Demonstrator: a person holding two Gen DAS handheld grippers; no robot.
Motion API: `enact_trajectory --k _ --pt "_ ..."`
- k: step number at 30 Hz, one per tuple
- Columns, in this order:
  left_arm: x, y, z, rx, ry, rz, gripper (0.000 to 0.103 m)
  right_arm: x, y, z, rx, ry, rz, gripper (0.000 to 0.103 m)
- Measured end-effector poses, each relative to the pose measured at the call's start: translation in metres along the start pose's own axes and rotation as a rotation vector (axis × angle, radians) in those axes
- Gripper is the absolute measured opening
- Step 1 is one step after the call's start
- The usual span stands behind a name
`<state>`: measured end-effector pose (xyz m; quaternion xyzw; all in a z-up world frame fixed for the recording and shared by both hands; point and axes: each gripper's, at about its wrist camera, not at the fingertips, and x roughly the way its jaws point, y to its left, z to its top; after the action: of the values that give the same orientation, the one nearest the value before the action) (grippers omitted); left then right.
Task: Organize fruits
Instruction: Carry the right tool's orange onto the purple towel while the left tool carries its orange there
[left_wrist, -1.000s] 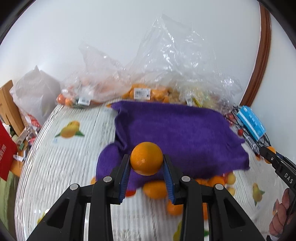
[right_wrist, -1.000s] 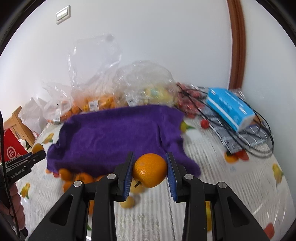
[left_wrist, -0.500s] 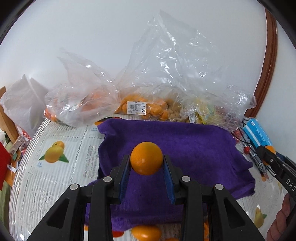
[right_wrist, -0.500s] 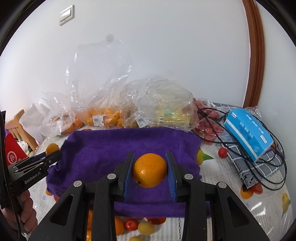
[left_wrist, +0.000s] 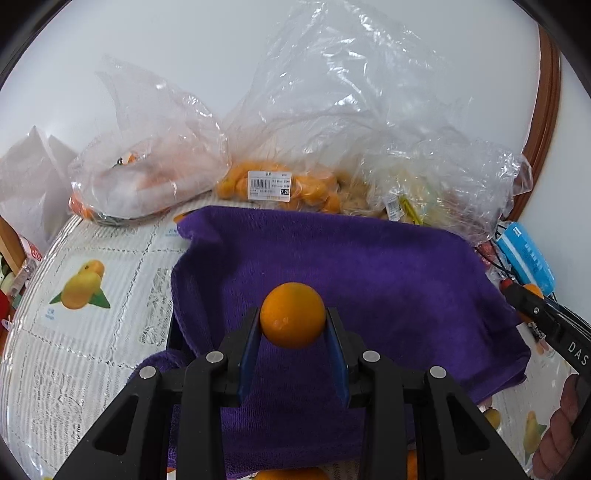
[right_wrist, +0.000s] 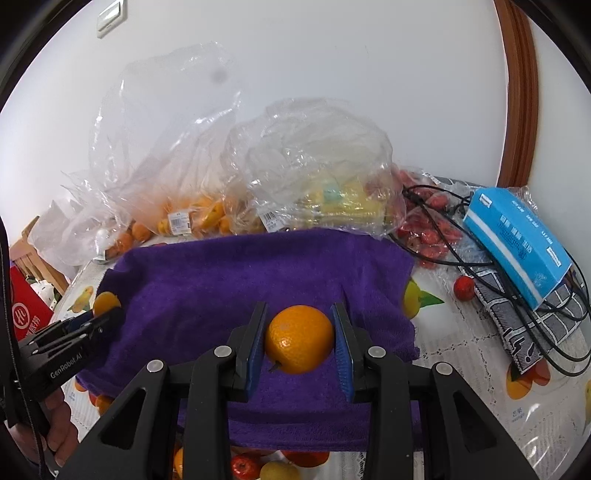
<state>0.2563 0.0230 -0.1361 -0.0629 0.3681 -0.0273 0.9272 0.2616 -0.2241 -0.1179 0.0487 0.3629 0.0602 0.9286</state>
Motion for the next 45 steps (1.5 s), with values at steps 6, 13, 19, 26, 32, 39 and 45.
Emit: enact_trajectory --k 6,13,19,26,32,39,45 --pt "0.004 0.000 -0.003 -0.001 0.000 0.001 0.033 0.011 -0.010 -0.006 0.016 0.012 -0.014 0.034" --pt "0.011 0.002 -0.004 -0.014 0.018 0.002 0.033 0.022 -0.012 -0.012 0.027 0.045 -0.003 0.034" --pt "0.013 -0.002 -0.006 -0.002 0.025 0.000 0.033 0.029 -0.002 -0.018 -0.002 0.067 0.007 0.034" --pt "0.016 -0.001 -0.006 -0.013 0.044 0.001 0.033 0.036 0.006 -0.022 -0.042 0.086 -0.012 0.034" --pt "0.022 0.003 -0.009 -0.021 0.069 0.011 0.033 0.039 0.006 -0.024 -0.042 0.100 -0.009 0.034" --pt "0.028 0.001 -0.011 -0.006 0.090 0.020 0.033 0.043 0.007 -0.025 -0.047 0.118 -0.014 0.034" --pt "0.031 0.002 -0.011 -0.008 0.100 0.024 0.033 0.047 0.006 -0.026 -0.042 0.134 -0.019 0.034"
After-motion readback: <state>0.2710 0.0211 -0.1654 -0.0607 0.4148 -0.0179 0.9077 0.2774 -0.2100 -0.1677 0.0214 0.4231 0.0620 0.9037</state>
